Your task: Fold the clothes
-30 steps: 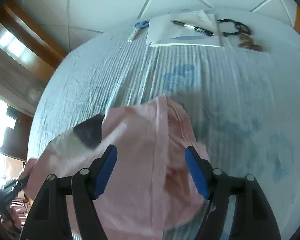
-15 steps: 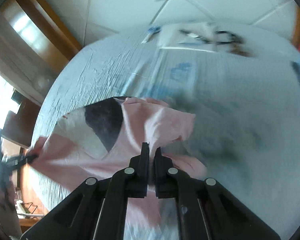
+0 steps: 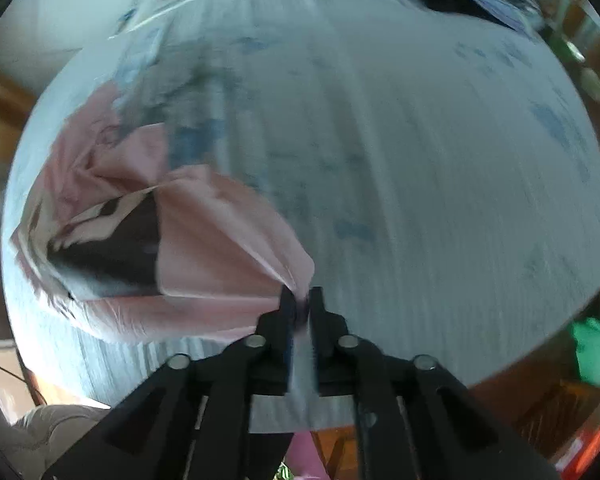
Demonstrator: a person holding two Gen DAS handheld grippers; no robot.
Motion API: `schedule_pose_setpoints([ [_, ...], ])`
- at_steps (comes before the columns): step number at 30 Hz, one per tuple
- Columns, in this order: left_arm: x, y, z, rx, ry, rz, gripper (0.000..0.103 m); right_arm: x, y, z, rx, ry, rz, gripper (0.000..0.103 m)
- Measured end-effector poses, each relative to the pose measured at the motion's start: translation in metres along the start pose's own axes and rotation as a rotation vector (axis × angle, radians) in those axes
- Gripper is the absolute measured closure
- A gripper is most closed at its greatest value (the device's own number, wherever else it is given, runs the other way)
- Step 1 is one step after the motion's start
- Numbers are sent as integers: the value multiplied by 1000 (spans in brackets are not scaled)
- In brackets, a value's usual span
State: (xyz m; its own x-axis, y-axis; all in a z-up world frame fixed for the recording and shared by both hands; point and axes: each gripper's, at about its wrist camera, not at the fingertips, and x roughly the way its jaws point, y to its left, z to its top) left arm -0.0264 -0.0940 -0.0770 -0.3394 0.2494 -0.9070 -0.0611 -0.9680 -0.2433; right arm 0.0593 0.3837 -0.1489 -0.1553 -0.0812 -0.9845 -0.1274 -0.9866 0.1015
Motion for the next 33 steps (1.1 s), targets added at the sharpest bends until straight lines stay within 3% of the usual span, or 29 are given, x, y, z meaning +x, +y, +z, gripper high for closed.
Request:
schedule_pose_setpoints([
  [2,27,-4,2,24,47,14,41,-11,-2,2,1,-39,-43,59],
  [5,59,-4,-4,50,111,78,41,-28,-1,9,5,-112,-21,42],
  [11,88,20,-23,42,171,187,41,-26,39,45,-66,-179,101,41],
  [20,101,43,-36,-33,171,192,41,12,151,125,-207,-160,291,40],
  [27,98,38,-43,-12,138,235,40,70,228,171,-273,-39,273,9],
  [28,96,40,-43,-27,133,224,57,81,236,173,-285,-16,258,9],
  [29,90,42,-43,-46,123,205,89,91,245,174,-311,8,230,14],
  [30,85,44,-44,-57,116,192,93,99,253,172,-345,26,204,28],
  [31,77,46,-44,-65,95,185,94,101,261,170,-377,28,188,82],
  [32,68,48,-44,-73,72,179,94,100,267,167,-405,23,174,92],
  [33,59,51,-43,-81,49,174,95,93,274,167,-439,1,173,92],
])
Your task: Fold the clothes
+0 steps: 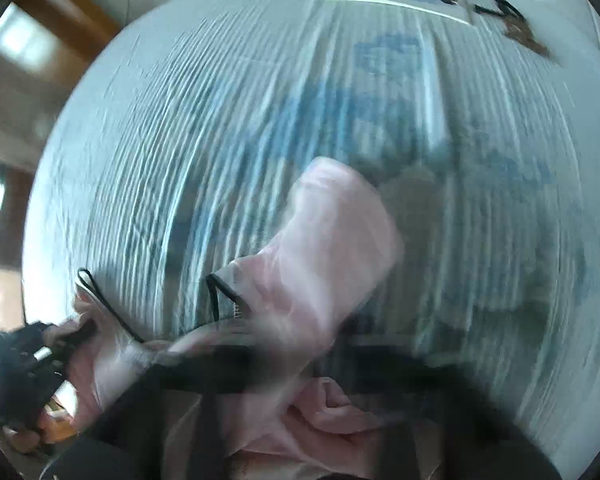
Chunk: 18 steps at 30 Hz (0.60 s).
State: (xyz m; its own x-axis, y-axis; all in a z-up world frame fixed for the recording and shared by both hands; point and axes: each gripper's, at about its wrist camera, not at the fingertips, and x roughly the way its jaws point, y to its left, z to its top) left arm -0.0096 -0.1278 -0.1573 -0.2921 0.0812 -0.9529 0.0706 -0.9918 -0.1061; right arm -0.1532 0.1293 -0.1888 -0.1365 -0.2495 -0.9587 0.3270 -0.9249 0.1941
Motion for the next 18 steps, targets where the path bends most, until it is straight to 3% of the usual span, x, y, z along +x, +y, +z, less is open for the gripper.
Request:
schedule_pose_setpoints([
  [5,-84,49,22,-122,-216,6,95,-78,51,35,-194,-223,53,92],
  [9,-141,117,29,-290,-373,96,95,-139,101,92,-305,-430,106,92],
  [10,-149,134,28,-336,-396,127,94,-144,110,106,-324,-459,123,91],
  [11,-155,151,27,-378,-411,155,91,-144,122,122,-339,-473,150,81],
  [12,-153,169,26,-410,-403,180,91,-141,132,134,-344,-469,168,71],
  [13,-147,188,27,-442,-375,197,89,-137,139,143,-343,-459,174,45],
  [14,-139,202,26,-458,-339,202,86,-134,146,151,-341,-451,178,27],
  [18,-109,230,17,-474,-209,206,80,-121,136,153,-282,-420,155,24],
])
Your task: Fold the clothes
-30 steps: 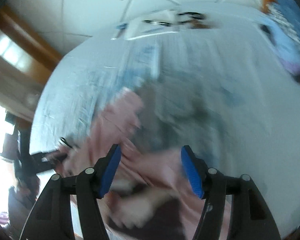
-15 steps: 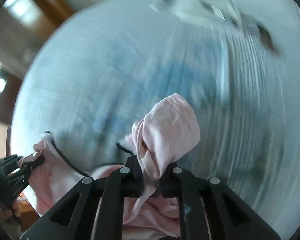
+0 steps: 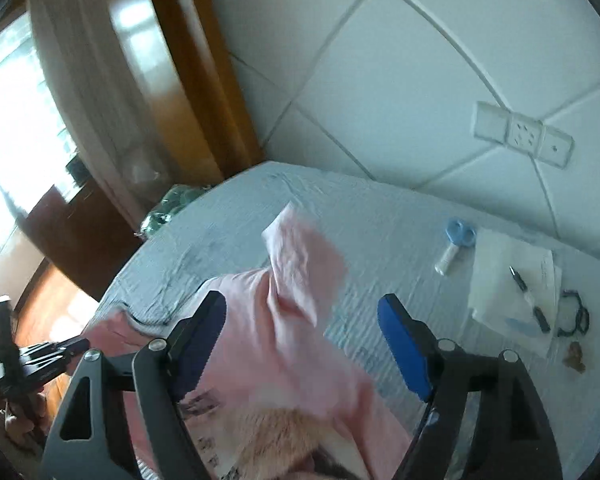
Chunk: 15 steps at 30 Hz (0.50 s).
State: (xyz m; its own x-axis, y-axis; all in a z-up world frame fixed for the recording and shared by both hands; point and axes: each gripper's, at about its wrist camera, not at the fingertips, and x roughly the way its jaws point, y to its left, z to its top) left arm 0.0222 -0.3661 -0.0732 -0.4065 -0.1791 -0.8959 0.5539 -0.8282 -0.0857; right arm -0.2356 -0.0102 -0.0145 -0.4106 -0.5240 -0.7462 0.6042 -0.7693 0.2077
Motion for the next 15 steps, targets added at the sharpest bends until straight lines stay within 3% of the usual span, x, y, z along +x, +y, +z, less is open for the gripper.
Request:
schedule_pose_setpoints([
  [5,30,-18,-23,22,87,-48,74,-3,-59,-63,142,122,-106,24],
  [11,55,-59,-55,114,174,-55,74,-20,-154,-155,384,250,-240,24],
  [15,74,-76,-82,156,243,-67,74,-28,-179,-200,503,300,-265,24],
])
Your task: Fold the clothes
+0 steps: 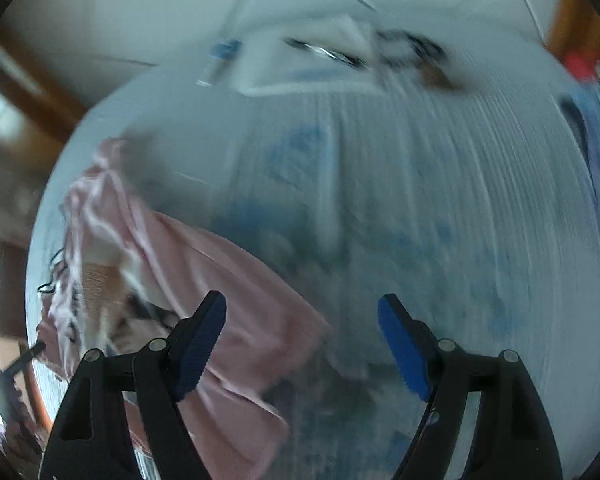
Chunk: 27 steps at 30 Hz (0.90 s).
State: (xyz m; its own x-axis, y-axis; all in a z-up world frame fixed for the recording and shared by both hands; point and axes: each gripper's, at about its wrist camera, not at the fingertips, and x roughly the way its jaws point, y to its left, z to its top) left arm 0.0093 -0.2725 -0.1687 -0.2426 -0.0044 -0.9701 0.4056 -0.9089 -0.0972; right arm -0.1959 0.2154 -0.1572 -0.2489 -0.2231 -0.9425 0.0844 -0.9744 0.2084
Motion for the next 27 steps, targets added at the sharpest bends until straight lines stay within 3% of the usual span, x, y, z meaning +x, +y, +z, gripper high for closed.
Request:
schedule_pose_setpoints([
  [4,16,-14,-20,17,35,2,74,12,-4,-17,42,49,31,24],
  [9,22,-27,-34,53,39,17,54,31,19,-26,-7,76,19,28],
  [10,22,-30,-36,63,38,13,45,35,24,-26,-20,79,9,36],
  [11,23,-33,-37,75,34,7,39,39,28,-26,-32,81,0,54],
  [12,23,-36,-39,88,28,5,36,43,33,-27,-54,82,-22,61],
  [14,24,-41,-43,108,12,26,34,46,49,-29,-144,80,-71,84],
  [15,25,-43,-44,110,5,36,35,47,55,-30,-175,83,-87,84],
  [16,23,-44,-46,110,-2,54,47,46,60,-31,-207,74,-103,91],
  [17,20,-44,-47,103,-10,75,73,43,64,-32,-239,63,-113,95],
  [19,10,-40,-50,58,-4,67,96,31,66,-29,-285,15,-141,96],
  [24,-34,-56,-69,-22,-79,76,97,-27,41,17,-355,-193,-259,98],
  [27,-62,-89,-86,-76,-116,3,95,-47,15,55,-371,-256,-269,98],
])
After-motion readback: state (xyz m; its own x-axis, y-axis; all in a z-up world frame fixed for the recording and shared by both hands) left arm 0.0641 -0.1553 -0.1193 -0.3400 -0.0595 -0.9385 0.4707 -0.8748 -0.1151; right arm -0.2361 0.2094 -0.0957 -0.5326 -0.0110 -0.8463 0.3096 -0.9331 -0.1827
